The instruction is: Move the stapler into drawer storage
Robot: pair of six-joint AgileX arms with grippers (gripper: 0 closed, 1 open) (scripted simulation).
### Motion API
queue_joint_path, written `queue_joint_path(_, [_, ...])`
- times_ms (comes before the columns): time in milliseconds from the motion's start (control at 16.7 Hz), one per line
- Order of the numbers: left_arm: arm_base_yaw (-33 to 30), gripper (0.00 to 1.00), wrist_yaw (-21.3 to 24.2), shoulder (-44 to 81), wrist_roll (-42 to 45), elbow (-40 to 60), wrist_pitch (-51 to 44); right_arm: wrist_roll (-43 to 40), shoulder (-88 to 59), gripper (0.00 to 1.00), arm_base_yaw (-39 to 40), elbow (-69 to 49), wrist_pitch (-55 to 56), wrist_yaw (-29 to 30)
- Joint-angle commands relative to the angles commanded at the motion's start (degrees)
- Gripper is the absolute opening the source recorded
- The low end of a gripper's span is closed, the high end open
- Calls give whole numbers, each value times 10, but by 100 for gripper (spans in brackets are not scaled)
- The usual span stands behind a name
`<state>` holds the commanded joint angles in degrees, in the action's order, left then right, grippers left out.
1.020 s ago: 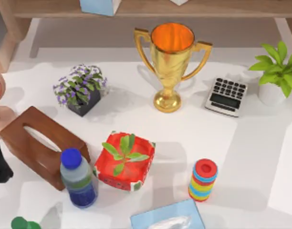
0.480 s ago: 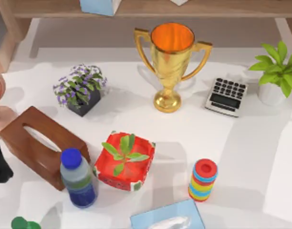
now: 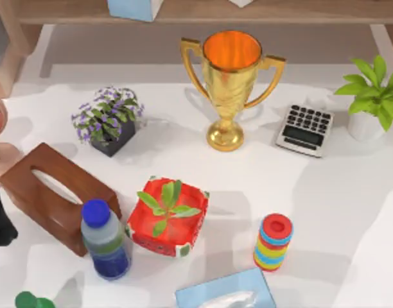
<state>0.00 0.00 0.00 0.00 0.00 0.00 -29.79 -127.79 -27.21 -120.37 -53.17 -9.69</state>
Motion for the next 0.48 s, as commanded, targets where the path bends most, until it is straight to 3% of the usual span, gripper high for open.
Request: queue_joint_path(480, [0, 100, 0, 0, 0, 0, 0, -168, 154, 100, -151, 335, 506, -108])
